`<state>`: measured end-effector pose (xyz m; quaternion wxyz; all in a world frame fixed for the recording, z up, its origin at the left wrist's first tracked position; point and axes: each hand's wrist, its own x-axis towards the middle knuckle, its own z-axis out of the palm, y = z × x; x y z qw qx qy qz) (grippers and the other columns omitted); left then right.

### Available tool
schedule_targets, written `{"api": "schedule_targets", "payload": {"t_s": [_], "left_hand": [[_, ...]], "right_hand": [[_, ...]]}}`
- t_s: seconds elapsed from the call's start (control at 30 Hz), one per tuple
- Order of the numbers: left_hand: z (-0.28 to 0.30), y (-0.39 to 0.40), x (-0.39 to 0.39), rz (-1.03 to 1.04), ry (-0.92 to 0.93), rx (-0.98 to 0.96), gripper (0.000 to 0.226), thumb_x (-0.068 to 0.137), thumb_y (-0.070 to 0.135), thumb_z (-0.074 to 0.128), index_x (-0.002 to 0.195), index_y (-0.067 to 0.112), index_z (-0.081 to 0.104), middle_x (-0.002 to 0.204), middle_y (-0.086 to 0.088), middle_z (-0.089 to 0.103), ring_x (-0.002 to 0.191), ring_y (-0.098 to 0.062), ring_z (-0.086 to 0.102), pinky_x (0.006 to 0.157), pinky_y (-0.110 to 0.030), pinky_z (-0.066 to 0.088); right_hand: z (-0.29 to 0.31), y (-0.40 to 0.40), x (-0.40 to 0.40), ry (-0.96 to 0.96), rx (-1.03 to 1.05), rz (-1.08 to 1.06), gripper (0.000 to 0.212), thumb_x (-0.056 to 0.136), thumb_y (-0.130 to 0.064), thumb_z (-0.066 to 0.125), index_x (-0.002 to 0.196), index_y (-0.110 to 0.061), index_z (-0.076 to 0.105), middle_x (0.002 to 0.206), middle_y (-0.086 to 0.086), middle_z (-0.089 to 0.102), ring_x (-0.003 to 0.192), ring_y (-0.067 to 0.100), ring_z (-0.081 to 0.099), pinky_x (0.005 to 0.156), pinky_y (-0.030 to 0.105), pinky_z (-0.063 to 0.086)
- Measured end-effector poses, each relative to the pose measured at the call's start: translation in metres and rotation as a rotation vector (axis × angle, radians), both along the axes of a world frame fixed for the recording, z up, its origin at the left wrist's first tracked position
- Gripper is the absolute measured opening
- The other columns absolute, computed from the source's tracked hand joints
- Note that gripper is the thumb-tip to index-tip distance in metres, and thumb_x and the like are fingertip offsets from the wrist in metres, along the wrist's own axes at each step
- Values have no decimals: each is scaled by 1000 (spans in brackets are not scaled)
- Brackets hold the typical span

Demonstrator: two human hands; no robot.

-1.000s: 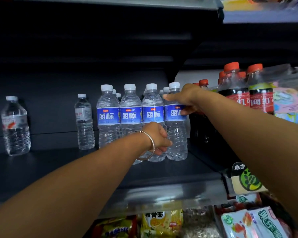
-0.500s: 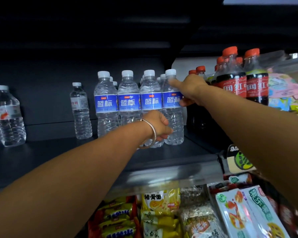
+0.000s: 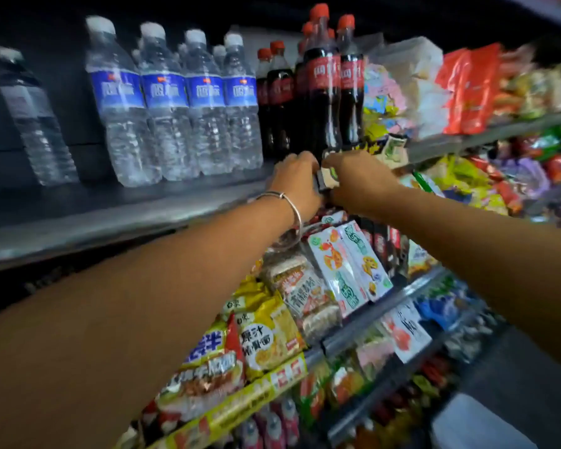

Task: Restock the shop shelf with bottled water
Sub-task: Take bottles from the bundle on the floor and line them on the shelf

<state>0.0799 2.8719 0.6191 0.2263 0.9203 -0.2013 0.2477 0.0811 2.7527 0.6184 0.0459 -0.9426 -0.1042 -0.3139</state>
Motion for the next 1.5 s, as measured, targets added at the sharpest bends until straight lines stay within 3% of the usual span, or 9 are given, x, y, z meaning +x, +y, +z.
{"api": "schedule_targets", "payload": {"t_s": [0.4, 0.63, 0.83, 1.0, 1.2, 1.37, 1.5], "left_hand": [[-291, -57, -26, -178, 386, 179, 44, 79, 6, 61, 120, 6, 47, 127, -17, 45, 118, -33, 46, 94, -41, 41], [-507, -49, -22, -175, 593, 209, 38, 82, 6, 54, 120, 4, 50, 125, -19, 47, 119, -34, 45, 99, -41, 36], [-700, -38, -30, -149, 798, 345, 43, 86, 12, 58, 127, 12, 46, 135, -11, 40, 126, -29, 38, 101, -40, 34], [-826, -40, -33, -108, 926, 330, 42, 88, 9, 54, 129, 15, 45, 134, -10, 41, 127, -30, 36, 103, -43, 33], [-917, -45, -25, -29, 948, 400, 44, 88, 15, 57, 128, 20, 39, 137, -6, 30, 131, -28, 26, 100, -44, 31], [-951, -45, -20, 2, 880, 398, 49, 87, 25, 60, 130, 22, 36, 142, -2, 25, 135, -24, 21, 102, -42, 28], [-966, -41, -18, 8, 875, 376, 53, 86, 28, 62, 131, 24, 36, 143, 0, 25, 136, -22, 20, 104, -41, 26]], "right_hand": [[-278, -68, -49, 436, -47, -260, 43, 87, -16, 58, 128, -6, 50, 124, 20, 56, 118, 37, 48, 92, 41, 40], [-503, -85, -57, 721, 53, -289, 35, 85, -11, 53, 119, -3, 52, 124, 20, 53, 118, 36, 47, 91, 40, 38], [-713, -84, -67, 1025, 53, -282, 43, 88, -20, 54, 129, -10, 48, 128, 13, 54, 121, 34, 45, 97, 36, 38], [-849, -72, -64, 1190, 134, -266, 48, 90, -26, 56, 134, -11, 43, 132, 13, 53, 123, 32, 45, 100, 38, 39], [-954, -56, -48, 1350, 365, -404, 67, 80, -38, 71, 132, -11, 39, 129, 13, 54, 121, 33, 49, 99, 41, 41], [-997, -54, -37, 1367, 519, -417, 74, 73, -32, 78, 133, -15, 38, 130, 12, 54, 121, 33, 50, 99, 44, 43], [-1012, -54, -30, 1363, 635, -372, 65, 72, -21, 79, 128, -17, 45, 126, 10, 56, 117, 30, 53, 94, 40, 45]]}}
